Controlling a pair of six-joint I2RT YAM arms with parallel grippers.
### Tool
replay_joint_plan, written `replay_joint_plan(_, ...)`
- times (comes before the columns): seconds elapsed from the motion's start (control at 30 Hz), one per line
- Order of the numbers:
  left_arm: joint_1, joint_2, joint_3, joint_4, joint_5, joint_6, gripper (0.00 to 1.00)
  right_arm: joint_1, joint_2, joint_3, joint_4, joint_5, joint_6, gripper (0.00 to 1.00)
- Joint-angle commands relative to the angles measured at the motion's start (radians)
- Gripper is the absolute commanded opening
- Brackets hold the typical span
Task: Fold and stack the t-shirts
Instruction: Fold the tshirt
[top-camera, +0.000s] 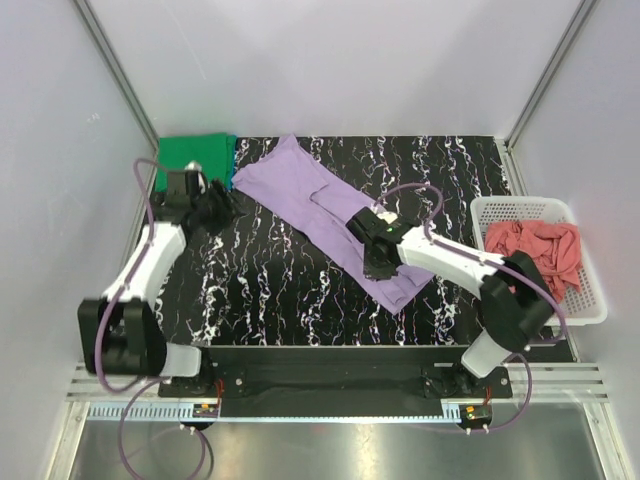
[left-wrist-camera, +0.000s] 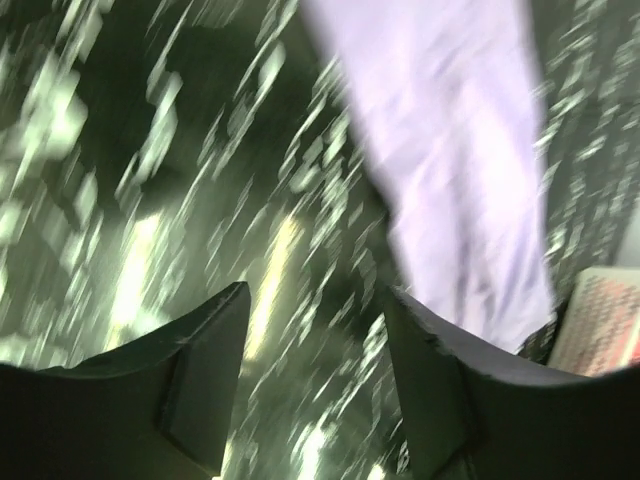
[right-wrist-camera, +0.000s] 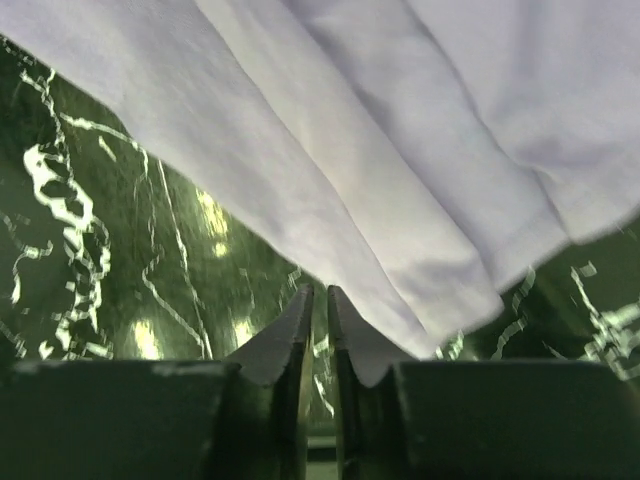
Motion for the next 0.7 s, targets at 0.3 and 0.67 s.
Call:
replay_joint_plan(0.3, -0.01, 0.713, 0.628, 0.057, 0.064, 0.115, 0.52, -0.058, 0.262, 0.142, 0.116, -0.005, -0.167, 0.13)
replay_joint_plan(0.67, -0.014, 0.996, 0.891, 0.066, 0.081, 0.11, 0.52, -0.122, 0.282, 0.158, 0.068, 0.072, -0.212, 0.13)
